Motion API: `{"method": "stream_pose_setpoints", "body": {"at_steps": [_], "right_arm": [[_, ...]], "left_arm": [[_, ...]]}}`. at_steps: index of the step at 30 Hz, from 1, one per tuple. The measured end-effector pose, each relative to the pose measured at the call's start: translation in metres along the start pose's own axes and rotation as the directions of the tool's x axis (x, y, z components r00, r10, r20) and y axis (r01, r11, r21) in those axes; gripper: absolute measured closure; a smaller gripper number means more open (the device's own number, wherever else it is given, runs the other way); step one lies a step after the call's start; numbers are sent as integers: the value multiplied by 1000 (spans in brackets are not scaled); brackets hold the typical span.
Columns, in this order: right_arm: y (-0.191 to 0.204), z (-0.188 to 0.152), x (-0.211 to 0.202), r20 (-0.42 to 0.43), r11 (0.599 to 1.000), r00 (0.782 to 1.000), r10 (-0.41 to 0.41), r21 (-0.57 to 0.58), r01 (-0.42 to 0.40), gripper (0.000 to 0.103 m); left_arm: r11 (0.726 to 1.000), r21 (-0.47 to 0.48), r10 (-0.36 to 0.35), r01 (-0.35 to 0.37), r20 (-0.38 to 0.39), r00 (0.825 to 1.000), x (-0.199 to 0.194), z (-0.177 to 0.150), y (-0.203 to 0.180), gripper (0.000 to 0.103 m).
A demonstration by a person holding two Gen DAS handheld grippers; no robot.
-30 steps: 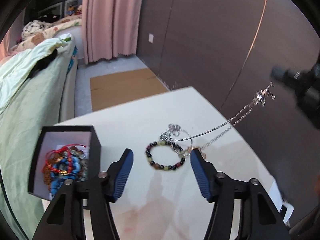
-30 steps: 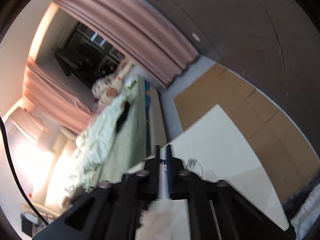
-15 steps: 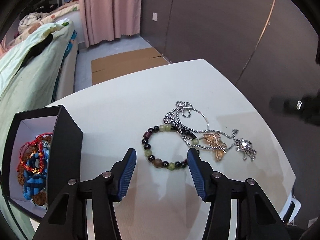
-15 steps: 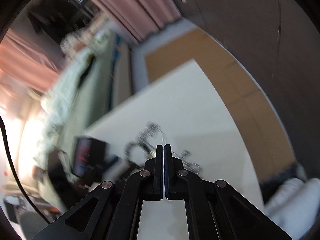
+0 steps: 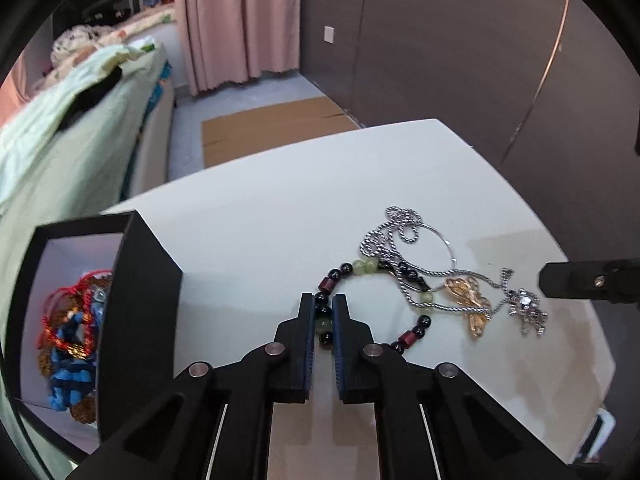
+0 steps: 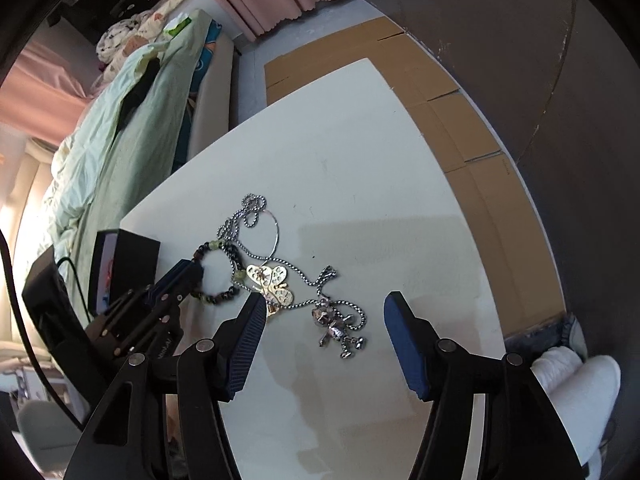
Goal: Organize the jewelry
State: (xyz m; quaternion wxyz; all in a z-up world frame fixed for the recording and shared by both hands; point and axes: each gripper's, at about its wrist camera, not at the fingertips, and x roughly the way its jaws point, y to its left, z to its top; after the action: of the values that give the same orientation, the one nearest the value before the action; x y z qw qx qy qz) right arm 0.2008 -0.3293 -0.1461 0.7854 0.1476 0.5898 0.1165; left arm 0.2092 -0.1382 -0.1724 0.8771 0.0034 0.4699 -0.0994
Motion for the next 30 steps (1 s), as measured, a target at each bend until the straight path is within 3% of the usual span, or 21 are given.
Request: {"method": "stream_pose_setpoints", "body": {"at_steps": [4, 7, 12, 15, 18, 19, 20, 21, 22, 26, 30], "right_arm": [[7, -5, 4, -8, 999, 1000, -14, -39, 14, 41], [11, -8, 6, -14, 997, 999, -38, -71, 37, 41], [20, -15, 13, -16, 986, 994, -108, -129, 105, 41], [30, -19, 24, -11, 964, 981, -192, -192, 186, 42], [40, -22, 26, 16, 940, 969, -247, -241, 243, 53], [43, -25, 27, 34, 922, 957, -289, -261, 288, 65], [46, -27, 27, 49, 902, 943, -328, -280, 328, 71], [48, -29, 26, 55, 897, 943, -328, -295, 330, 85], [51, -30, 25, 47, 898, 946, -322, -303, 320, 87], [59, -37, 18, 57, 895, 949, -309, -319, 311, 88], [64, -38, -8, 107, 927, 968, -227, -282, 248, 88]], "left_arm": [[996, -69, -57, 57, -3, 998, -6, -2, 14, 95], [989, -114, -90, 95, 43, 995, -25, 2, 26, 95], [982, -133, -123, 137, 111, 986, -56, 4, 31, 95], [976, -149, -136, 157, 143, 980, -73, 4, 37, 95], [972, -157, -146, 174, 177, 973, -89, 6, 43, 95], [971, -159, -148, 179, 189, 971, -95, 6, 45, 95], [970, -161, -149, 183, 203, 968, -102, 6, 48, 95], [969, -164, -150, 187, 216, 965, -108, 6, 50, 95], [967, -168, -150, 190, 226, 963, -112, 6, 52, 95], [963, -179, -151, 203, 267, 952, -134, 5, 65, 95], [959, -193, -144, 208, 301, 943, -154, 2, 78, 95]]}}
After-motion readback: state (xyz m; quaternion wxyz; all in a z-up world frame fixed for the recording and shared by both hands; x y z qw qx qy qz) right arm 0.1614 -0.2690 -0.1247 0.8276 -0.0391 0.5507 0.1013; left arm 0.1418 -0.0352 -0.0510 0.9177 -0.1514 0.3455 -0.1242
